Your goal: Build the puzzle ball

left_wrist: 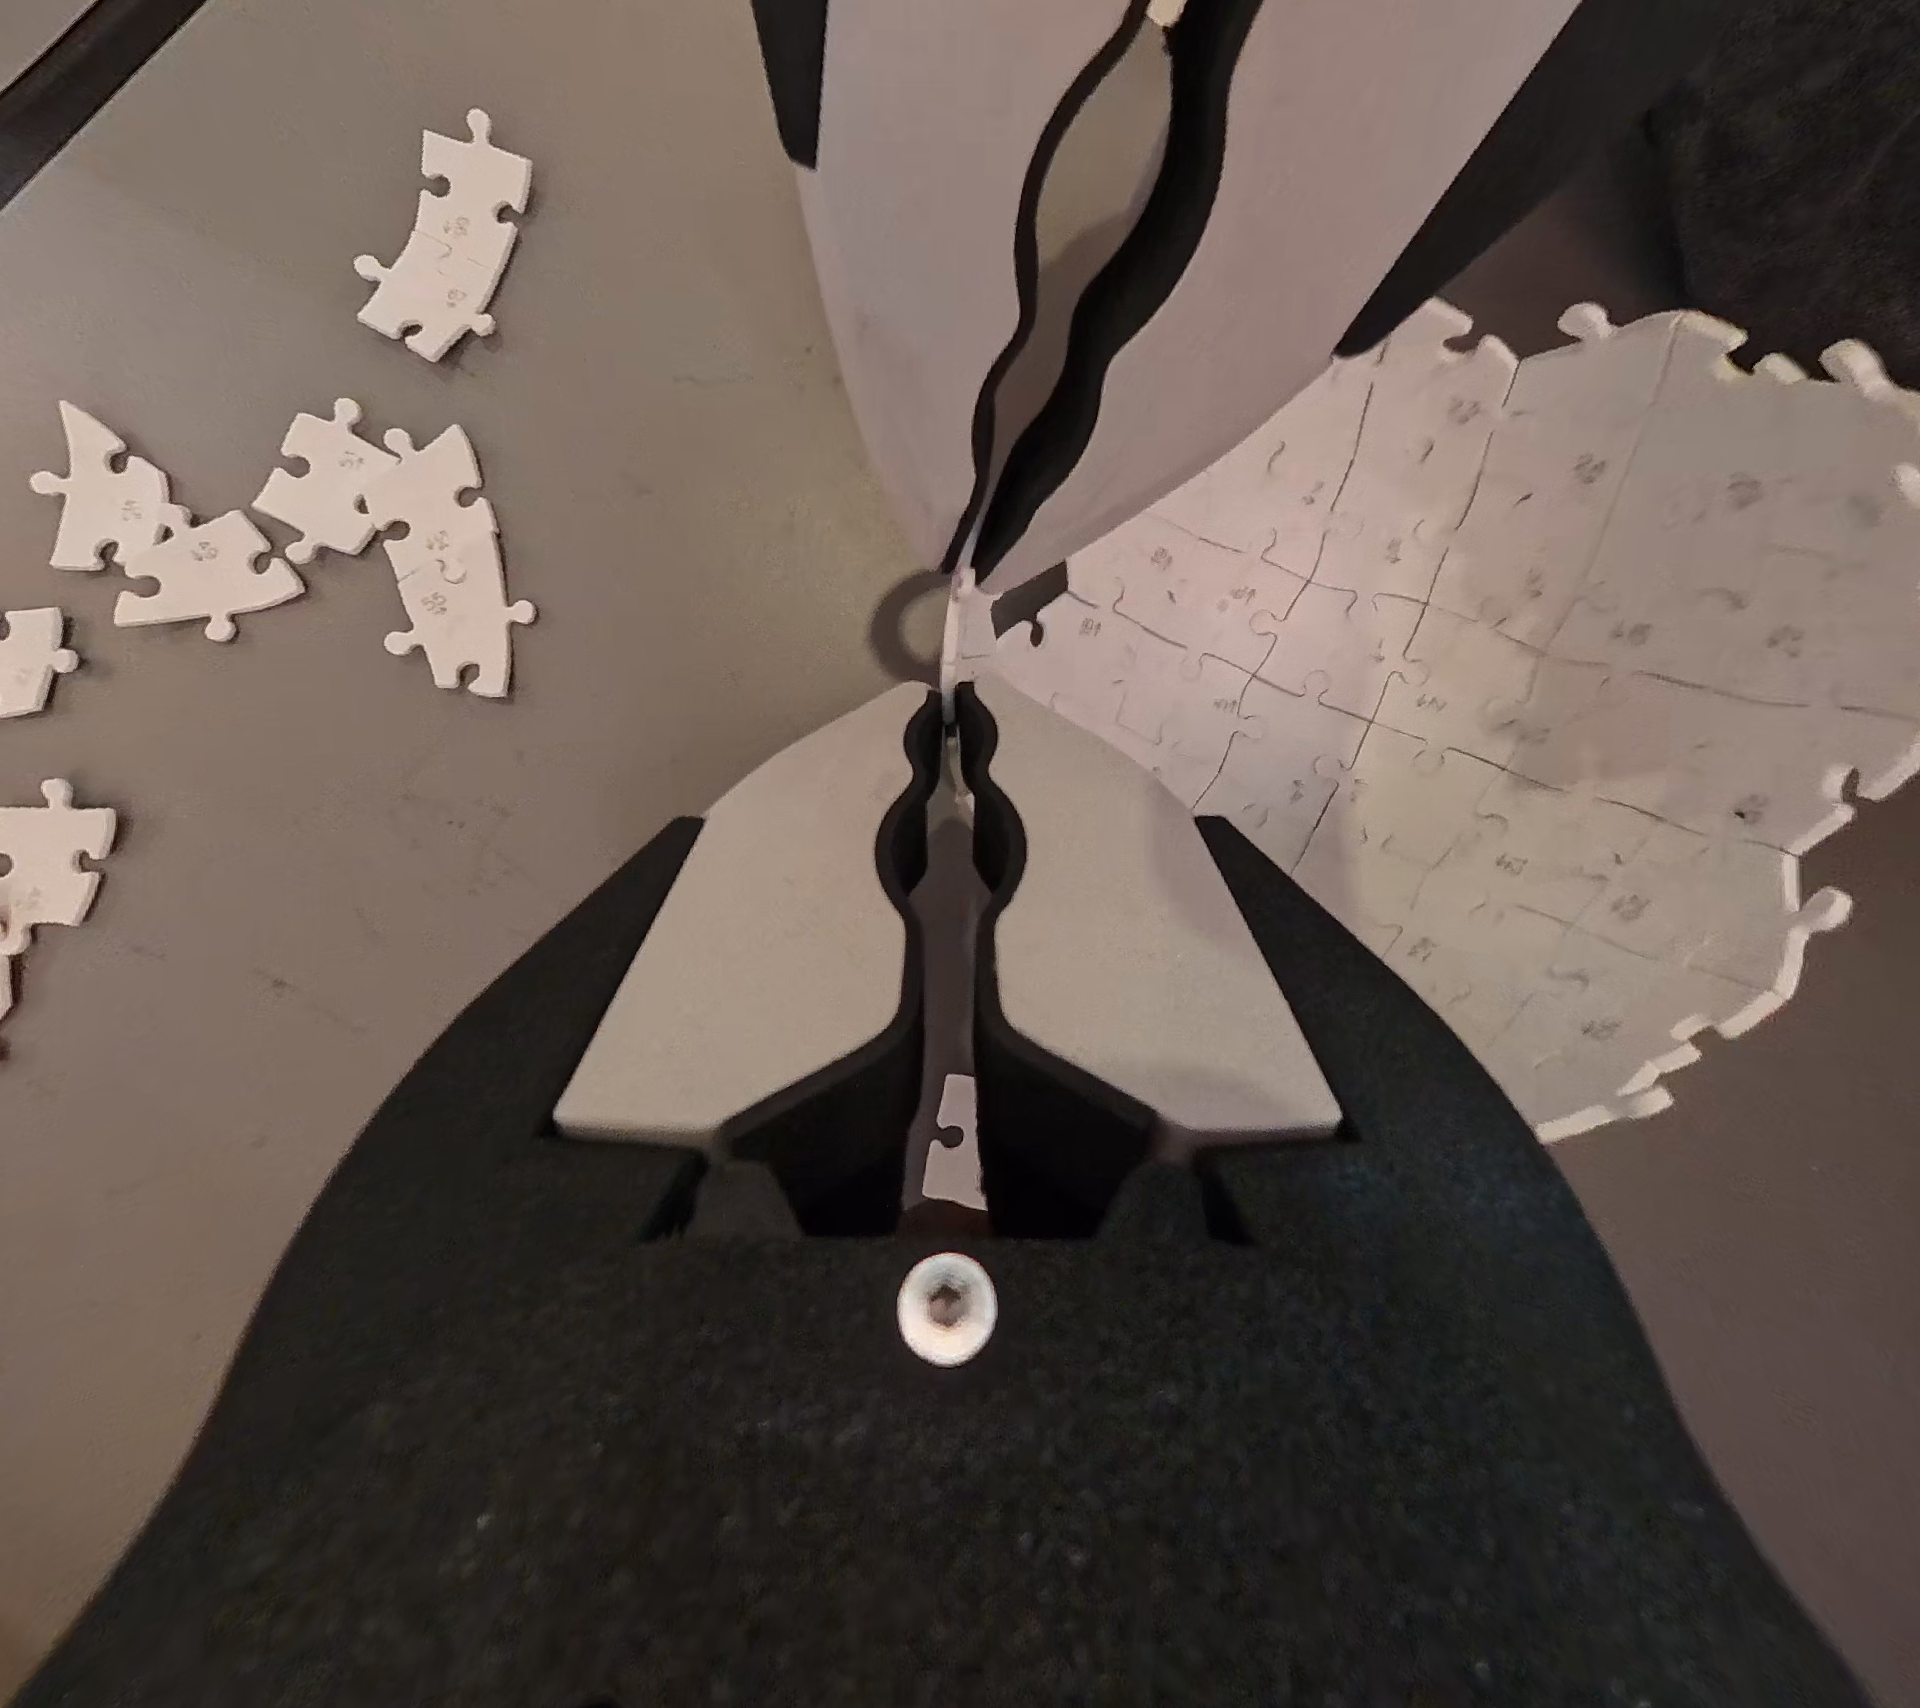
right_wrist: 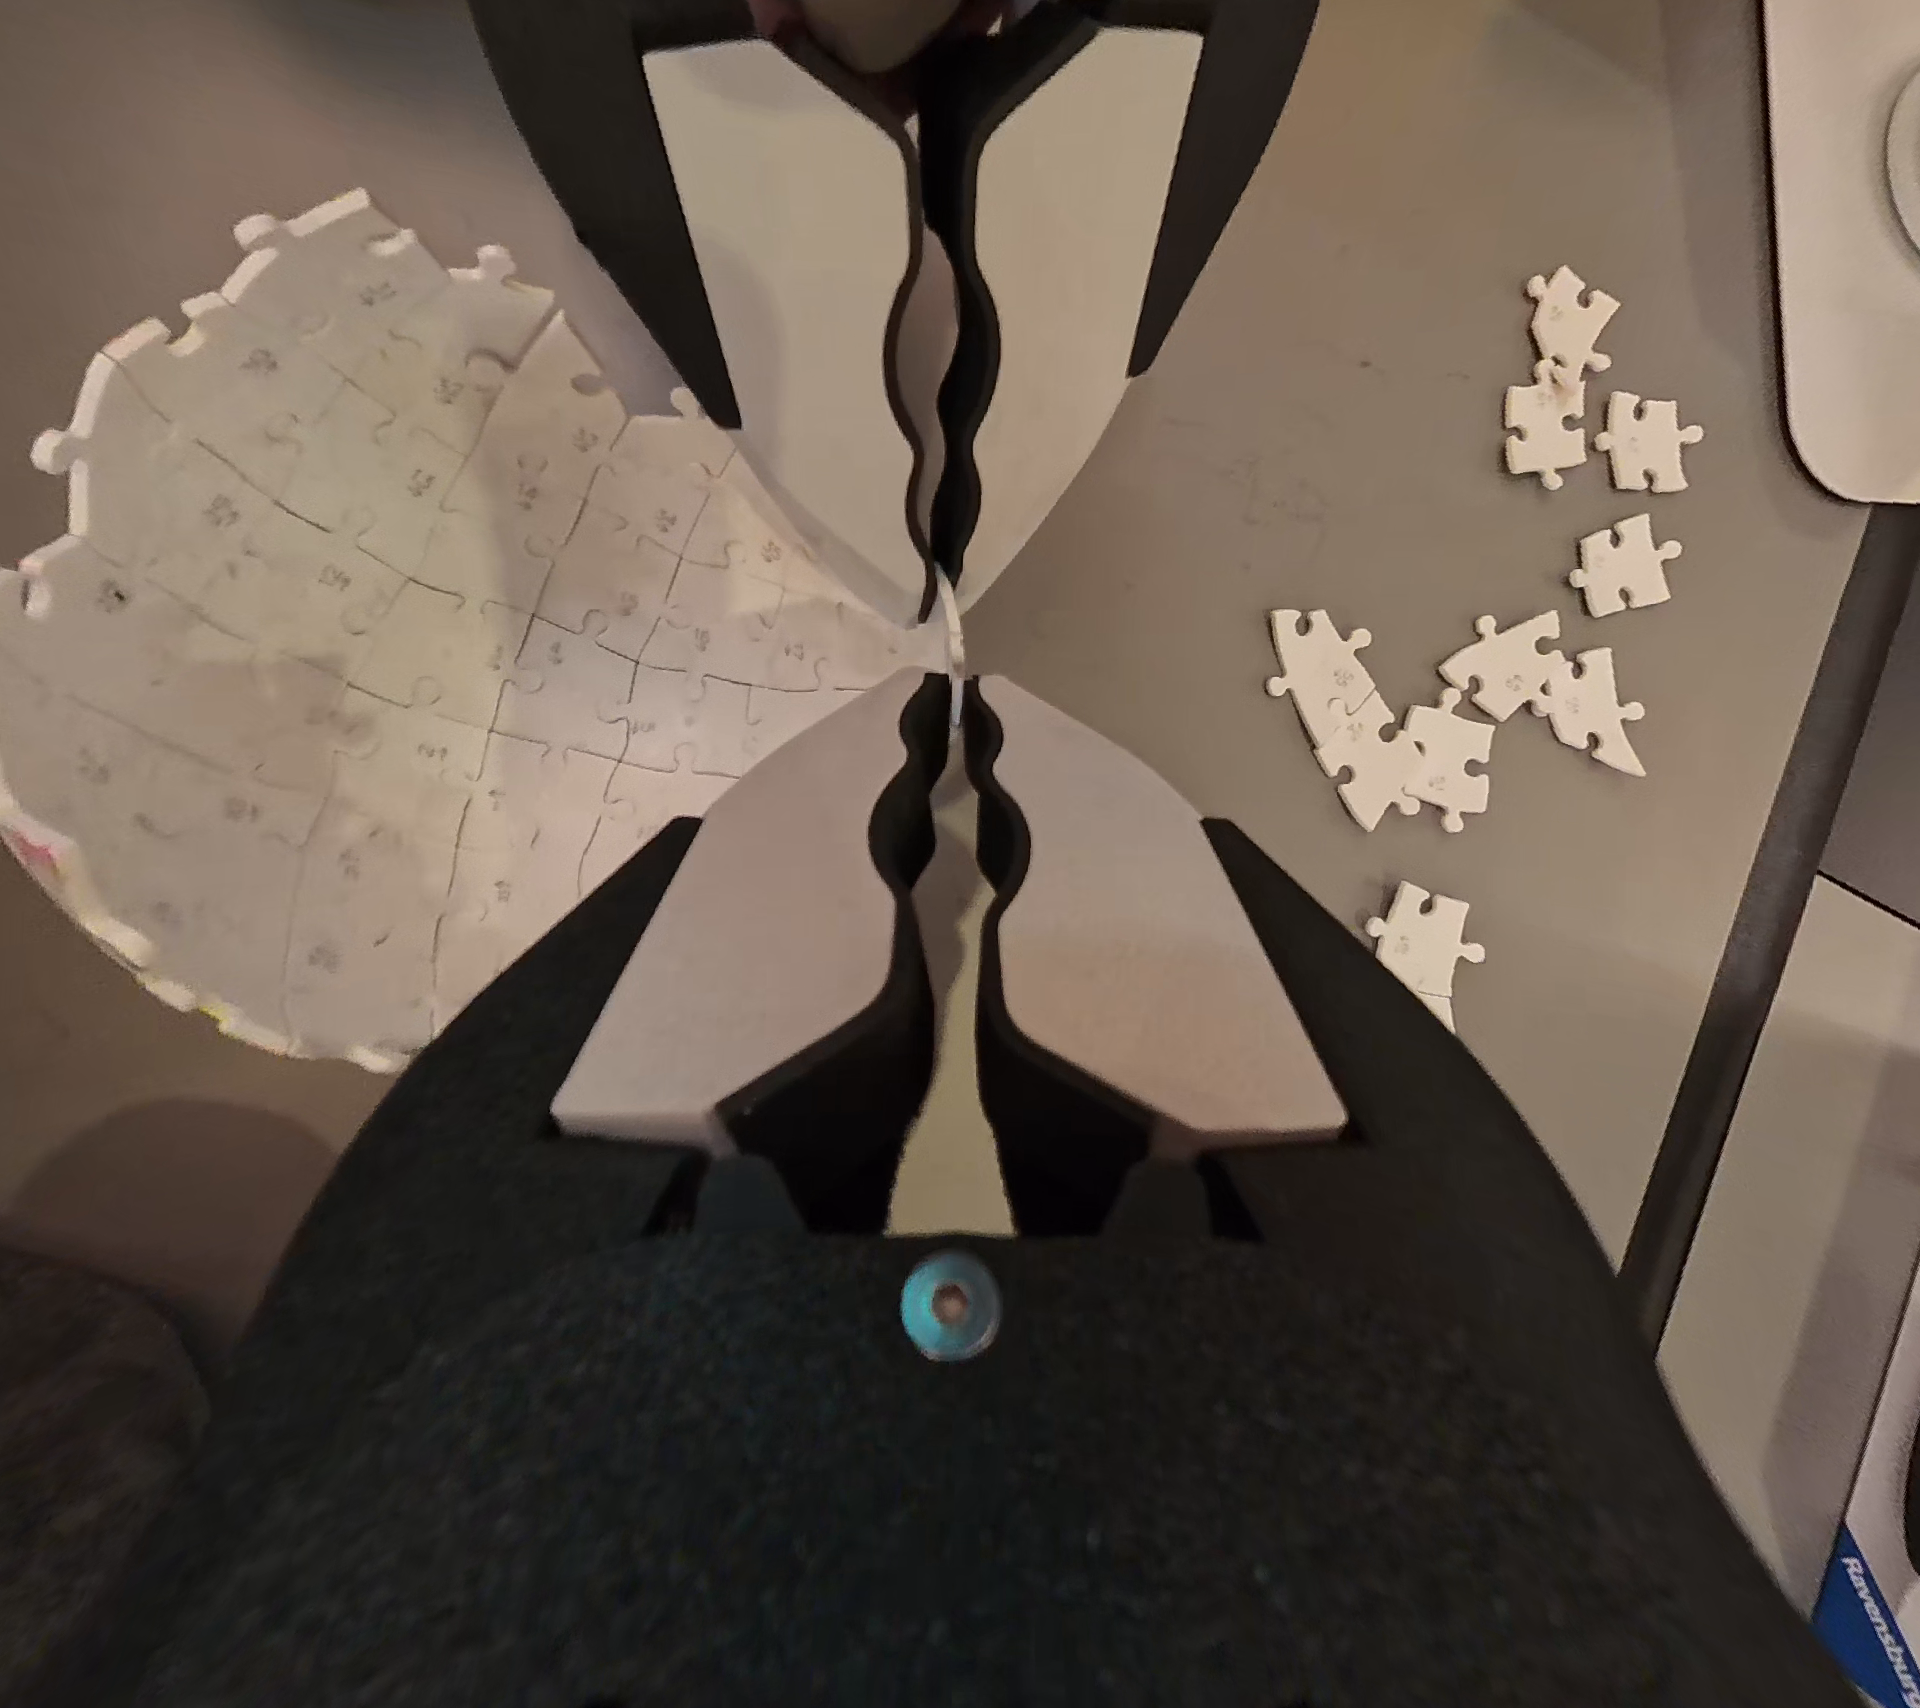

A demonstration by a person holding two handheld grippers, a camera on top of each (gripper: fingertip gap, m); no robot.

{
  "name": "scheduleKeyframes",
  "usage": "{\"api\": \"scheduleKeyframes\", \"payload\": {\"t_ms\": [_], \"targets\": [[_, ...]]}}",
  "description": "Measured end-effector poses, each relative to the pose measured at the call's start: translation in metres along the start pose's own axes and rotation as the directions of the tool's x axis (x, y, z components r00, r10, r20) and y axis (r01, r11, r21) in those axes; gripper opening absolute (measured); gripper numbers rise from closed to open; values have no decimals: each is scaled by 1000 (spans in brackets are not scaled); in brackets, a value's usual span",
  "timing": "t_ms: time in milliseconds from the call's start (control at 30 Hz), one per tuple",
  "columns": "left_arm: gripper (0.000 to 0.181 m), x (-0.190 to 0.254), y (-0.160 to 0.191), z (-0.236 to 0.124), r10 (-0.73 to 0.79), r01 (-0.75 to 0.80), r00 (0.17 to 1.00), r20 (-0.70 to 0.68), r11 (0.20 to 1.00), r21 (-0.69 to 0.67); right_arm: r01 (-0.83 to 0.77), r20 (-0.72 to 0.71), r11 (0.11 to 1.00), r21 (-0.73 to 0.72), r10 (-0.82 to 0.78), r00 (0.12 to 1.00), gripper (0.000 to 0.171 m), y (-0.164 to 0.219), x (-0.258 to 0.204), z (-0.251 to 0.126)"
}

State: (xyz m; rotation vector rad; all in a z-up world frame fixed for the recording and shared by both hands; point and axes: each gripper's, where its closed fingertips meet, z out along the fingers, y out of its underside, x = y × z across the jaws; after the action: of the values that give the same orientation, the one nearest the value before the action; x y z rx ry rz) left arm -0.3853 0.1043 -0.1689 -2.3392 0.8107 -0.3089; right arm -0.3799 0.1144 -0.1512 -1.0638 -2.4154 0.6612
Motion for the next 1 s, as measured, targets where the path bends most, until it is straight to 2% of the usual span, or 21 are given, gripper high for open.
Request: {"api": "scheduleKeyframes", "payload": {"t_ms": [867, 967, 1000], "targets": [[3, 2, 3, 2, -17, 17, 1000, -13, 1000, -19, 3, -108, 998, -61, -9, 994, 3, 1, -2, 4], [3, 6, 4, 2, -22, 21, 999, -42, 999, -25, -2, -94, 998, -60, -4, 996, 9, 1, -3, 3], [8, 7, 4, 3, -24, 23, 998, -49, 999, -31, -2, -87, 998, -58, -3, 996, 10, 1, -4, 2]]}}
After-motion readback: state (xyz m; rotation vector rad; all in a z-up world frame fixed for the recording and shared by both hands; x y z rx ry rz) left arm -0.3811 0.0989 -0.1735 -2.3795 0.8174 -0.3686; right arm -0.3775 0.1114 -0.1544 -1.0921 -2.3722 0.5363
